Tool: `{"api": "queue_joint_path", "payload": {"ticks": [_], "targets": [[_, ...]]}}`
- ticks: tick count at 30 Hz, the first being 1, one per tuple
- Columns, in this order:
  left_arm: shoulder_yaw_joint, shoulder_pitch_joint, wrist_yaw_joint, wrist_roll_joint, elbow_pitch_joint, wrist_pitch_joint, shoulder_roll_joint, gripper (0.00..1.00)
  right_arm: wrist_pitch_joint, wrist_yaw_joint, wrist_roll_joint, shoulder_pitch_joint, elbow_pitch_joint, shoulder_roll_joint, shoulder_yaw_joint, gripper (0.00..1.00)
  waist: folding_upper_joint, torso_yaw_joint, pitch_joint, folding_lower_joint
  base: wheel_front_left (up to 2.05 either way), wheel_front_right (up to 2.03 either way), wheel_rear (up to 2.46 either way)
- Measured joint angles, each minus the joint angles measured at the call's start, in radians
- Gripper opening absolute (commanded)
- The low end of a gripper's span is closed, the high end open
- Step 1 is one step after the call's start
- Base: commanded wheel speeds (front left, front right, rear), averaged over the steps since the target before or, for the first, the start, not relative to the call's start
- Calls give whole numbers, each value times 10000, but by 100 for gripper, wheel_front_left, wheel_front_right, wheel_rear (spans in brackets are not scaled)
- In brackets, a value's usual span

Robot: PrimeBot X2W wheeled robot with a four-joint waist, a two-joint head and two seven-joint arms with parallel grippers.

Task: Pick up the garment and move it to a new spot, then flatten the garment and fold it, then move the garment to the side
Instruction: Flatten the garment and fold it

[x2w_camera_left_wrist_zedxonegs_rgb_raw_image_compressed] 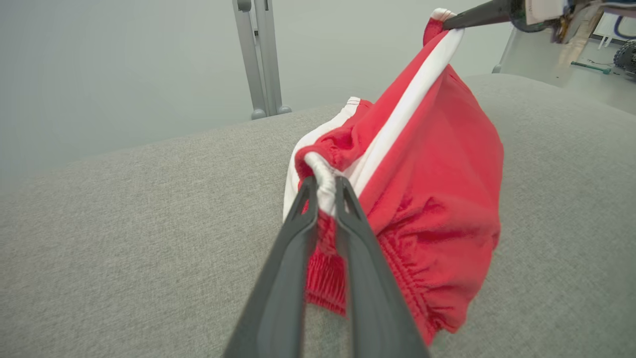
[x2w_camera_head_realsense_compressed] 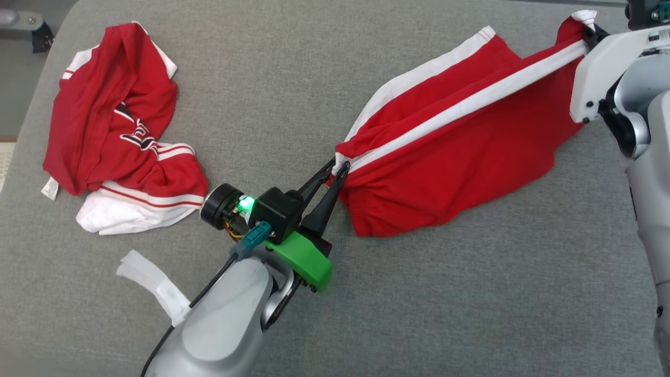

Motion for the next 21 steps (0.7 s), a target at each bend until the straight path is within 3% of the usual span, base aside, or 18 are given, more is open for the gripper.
{"api": "queue_joint_path", "payload": {"ticks": [13,14,15,16,17,21], "targets": [[-224,-909,19,19,286,-4,-297,0,-495,0,-936,-1747,1871,-203,688,0,0,890,1062,1,0,0,0],[-242,-932,44,19,311,-4,-301,8,-585,0,-974,-1800,1998,-190,754,40,0,947,1114,1,0,0,0],[-249,-937,48,19,328,-4,-303,27,-667,0,-991,-1844,2109,-155,744,100,0,987,1154,1,0,0,0],[-251,-937,84,12,339,-4,-307,53,-660,-2,-965,-1922,2299,-121,773,100,0,1034,1196,1,0,0,0],[-240,-937,159,-25,328,-4,-307,100,-690,-2,-970,-1964,2403,-104,826,100,0,1062,1223,2,0,0,0],[-230,-937,360,-236,336,-4,-305,100,-1116,-2,-1170,-2199,2817,-130,602,100,0,1081,1213,1,0,0,0]]}}
